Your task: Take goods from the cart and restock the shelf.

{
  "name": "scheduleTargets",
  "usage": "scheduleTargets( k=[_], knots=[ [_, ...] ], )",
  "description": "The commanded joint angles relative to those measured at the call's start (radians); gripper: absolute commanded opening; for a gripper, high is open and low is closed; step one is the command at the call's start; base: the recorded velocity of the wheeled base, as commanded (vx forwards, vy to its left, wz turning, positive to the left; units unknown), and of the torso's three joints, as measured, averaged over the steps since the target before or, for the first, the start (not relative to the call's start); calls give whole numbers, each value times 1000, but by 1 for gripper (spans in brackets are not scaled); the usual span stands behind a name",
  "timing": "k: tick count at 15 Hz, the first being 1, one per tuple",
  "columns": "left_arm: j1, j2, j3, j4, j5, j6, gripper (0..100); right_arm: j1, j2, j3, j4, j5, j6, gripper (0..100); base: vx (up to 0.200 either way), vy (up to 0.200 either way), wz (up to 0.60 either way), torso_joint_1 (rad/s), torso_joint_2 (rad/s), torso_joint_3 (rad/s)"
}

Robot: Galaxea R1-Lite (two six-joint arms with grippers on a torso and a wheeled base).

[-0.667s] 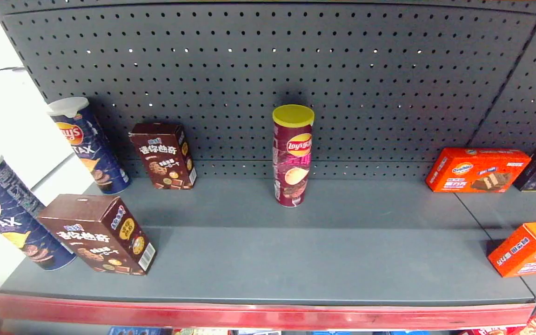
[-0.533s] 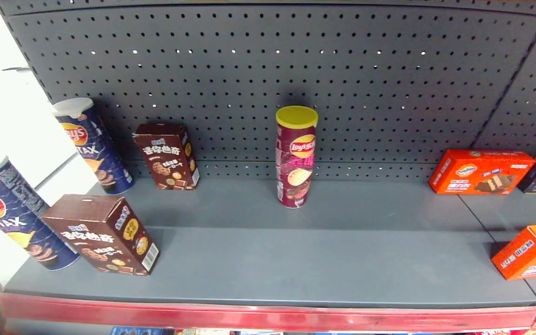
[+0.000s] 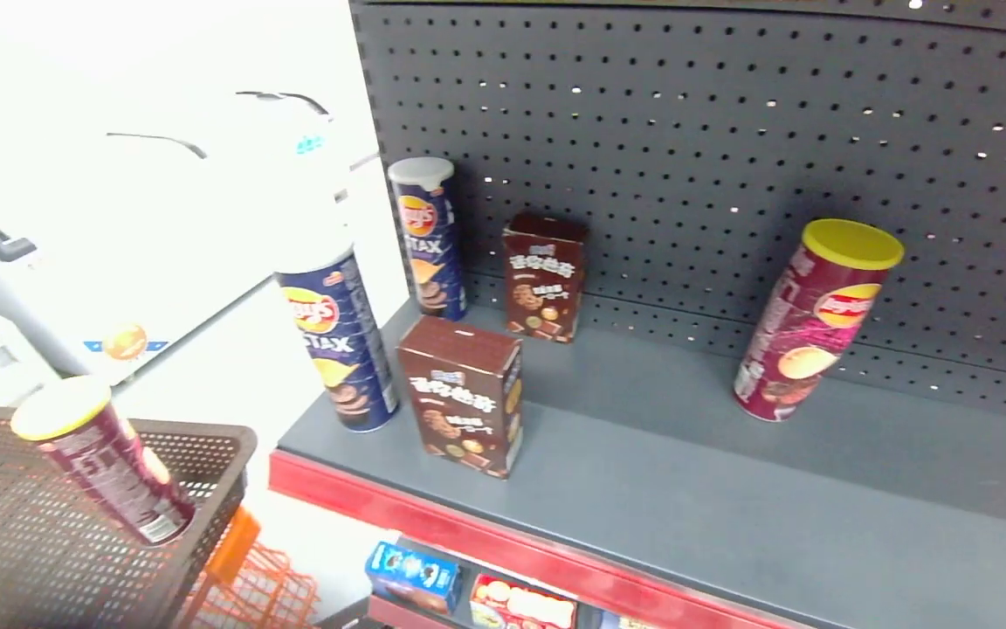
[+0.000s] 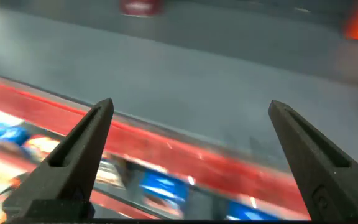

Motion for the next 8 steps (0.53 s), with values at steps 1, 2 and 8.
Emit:
scheduleTargets(
  k=[1,2,8],
  knots=[
    [0,1,0,-1,2,-1,100,1,1,0,0,0,1,100,0,0,600,2,2,2],
    [0,1,0,-1,2,-1,100,1,1,0,0,0,0,100,0,0,0,0,0,0],
    [1,1,0,-1,-7,5,100,1,1,0,0,0,0,100,0,0,0,0,0,0]
  ],
)
